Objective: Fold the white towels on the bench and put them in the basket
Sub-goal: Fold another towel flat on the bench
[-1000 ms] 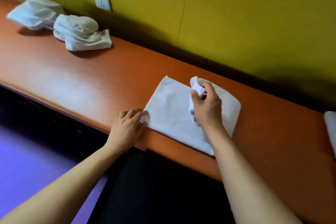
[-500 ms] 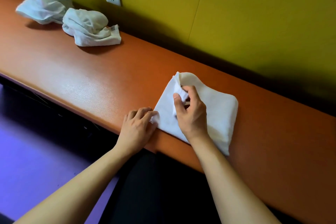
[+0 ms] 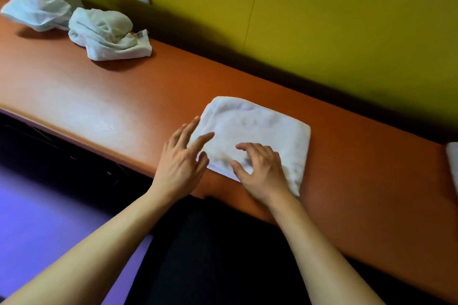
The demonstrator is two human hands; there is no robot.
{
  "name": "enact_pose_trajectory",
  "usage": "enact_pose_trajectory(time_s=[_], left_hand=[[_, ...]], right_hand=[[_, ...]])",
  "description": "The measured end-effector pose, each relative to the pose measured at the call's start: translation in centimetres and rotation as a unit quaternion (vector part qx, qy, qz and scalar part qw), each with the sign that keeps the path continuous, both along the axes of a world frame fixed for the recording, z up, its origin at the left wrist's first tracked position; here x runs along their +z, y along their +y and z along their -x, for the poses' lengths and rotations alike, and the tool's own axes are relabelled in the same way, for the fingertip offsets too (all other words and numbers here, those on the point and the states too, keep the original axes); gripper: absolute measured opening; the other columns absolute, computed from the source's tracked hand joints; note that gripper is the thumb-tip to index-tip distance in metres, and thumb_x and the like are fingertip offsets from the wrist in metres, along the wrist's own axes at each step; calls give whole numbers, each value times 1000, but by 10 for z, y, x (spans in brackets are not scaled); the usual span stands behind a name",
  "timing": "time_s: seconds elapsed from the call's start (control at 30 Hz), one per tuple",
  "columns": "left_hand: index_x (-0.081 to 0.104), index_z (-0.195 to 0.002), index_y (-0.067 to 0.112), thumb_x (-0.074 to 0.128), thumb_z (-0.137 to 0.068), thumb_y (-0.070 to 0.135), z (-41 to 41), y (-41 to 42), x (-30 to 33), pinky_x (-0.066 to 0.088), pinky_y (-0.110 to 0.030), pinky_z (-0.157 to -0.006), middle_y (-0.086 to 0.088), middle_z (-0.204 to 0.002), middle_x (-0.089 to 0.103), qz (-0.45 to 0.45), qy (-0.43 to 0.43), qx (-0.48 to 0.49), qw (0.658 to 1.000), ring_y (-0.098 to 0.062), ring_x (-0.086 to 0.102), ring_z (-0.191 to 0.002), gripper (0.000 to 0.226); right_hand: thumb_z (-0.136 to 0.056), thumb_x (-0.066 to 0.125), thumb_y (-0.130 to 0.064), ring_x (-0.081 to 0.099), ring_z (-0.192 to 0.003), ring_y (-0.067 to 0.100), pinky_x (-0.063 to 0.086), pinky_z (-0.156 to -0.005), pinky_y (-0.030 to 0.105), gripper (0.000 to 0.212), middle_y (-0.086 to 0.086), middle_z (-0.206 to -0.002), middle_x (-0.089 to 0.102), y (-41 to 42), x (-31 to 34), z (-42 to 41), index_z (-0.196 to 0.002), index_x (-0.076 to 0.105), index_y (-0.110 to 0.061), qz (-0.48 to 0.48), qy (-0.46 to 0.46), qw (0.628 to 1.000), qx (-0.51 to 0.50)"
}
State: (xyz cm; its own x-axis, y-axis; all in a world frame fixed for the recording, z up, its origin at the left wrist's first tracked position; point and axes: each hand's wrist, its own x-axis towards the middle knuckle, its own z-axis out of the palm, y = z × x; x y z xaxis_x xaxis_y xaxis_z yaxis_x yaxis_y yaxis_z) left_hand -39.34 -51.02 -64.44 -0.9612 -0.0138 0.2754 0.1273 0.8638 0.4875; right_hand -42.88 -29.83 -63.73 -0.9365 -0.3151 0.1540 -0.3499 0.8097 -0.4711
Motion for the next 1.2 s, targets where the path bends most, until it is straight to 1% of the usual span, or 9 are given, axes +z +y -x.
enact_pose_trajectory(time_s=[0.13,0.23,0.37,0.57,0.8,0.9,1.0,1.13,1.2], left_hand=[[44,-147,44,38,-89,50,-2,10,-13,23,-50,-119,-1,-158,40,174,-107,-123,971,-33,34,-147,58],[34,-151,48,37,-97,36,6,11,-10,16,-49,-122,0,-164,28,199,-144,-143,959,-29,27,-150,56],[27,-153,50,14,-95,28,20,25,3,9,-52,-122,3,-166,22,247,-138,-148,948,-31,20,-152,63],[16,-159,39,43,-98,37,21,81,18,0,-53,-122,-6,-169,1,310,-173,-148,923,-37,2,-154,66],[15,-160,17,77,-70,41,-52,143,9,14,-50,-123,-14,-166,17,323,-167,-242,900,-43,19,-150,112],[48,-149,16,87,-55,35,-70,157,-4,42,-59,-108,-21,-147,50,296,-142,-221,918,-48,51,-129,104],[59,-139,15,83,-64,25,-73,158,-11,47,-61,-102,-20,-143,55,237,-127,-216,939,-48,55,-126,79],[58,-127,12,46,-81,28,-76,146,-3,42,-48,-108,-9,-136,59,48,-118,-200,972,-36,52,-129,50],[56,-124,14,49,-84,21,-81,137,3,40,-28,-93,-2,-120,61,-46,-120,-179,975,-25,56,-113,41]], right_hand=[[-84,56,-63,50,-132,17,34,-111,39,59,-8,-142,55,73,-19,-20,-133,59,-31,-78,17,997,17],[-91,45,-65,14,-150,4,0,-126,33,73,-14,-162,21,99,-21,-34,-155,28,-37,-136,-52,988,58],[-86,47,-58,45,-139,19,22,-117,35,72,0,-152,47,95,-24,-53,-149,43,-23,-104,-10,994,-17],[-62,71,-65,59,-97,32,42,-84,43,76,7,-125,63,79,-20,-90,-118,56,-16,-195,13,978,-71],[-65,69,-63,47,-126,23,32,-104,40,87,-6,-138,52,112,-7,-99,-137,43,-21,-44,-69,996,-36],[-64,70,-61,27,-148,19,16,-120,46,100,-4,-160,31,149,-3,-93,-151,32,-30,-117,-63,990,-46],[-71,73,-56,9,-154,14,-4,-123,53,104,-6,-165,18,164,-4,-93,-156,20,-32,-192,-116,973,-54],[-66,74,-52,41,-137,15,-3,-122,52,82,-9,-141,48,164,-7,-101,-139,45,-30,-164,-50,983,-62],[-66,74,-41,50,-124,16,2,-123,49,65,-10,-123,54,166,-8,-109,-126,52,-29,-154,-27,986,-53]])
